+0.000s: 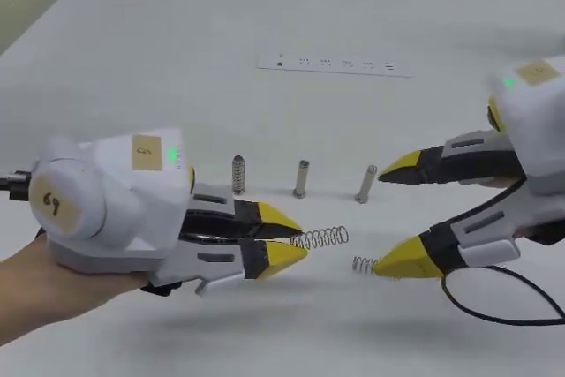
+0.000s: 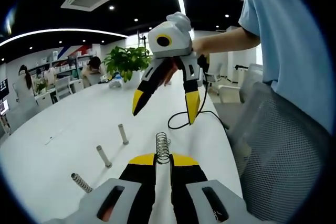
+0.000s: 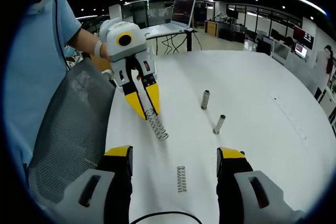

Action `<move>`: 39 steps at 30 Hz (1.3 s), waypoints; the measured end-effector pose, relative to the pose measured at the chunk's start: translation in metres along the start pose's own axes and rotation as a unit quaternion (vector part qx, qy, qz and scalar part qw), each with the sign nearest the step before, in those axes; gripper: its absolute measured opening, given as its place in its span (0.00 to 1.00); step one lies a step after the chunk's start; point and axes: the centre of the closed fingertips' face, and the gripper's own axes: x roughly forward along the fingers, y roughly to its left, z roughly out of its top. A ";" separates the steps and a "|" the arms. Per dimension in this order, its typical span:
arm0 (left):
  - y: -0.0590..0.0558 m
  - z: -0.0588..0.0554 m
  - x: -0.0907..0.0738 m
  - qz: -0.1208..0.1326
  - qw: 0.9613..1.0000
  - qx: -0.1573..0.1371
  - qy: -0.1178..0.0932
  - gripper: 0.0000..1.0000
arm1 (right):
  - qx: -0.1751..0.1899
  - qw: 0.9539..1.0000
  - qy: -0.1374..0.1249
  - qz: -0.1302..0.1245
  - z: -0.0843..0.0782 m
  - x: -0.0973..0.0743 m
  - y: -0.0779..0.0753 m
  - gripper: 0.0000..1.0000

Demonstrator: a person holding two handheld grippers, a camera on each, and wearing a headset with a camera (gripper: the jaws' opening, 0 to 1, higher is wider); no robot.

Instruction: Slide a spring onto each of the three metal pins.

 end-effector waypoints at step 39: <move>-0.006 0.003 -0.011 -0.002 1.000 -0.011 -0.011 0.02 | -0.057 0.993 0.008 0.104 0.011 0.025 0.028 0.12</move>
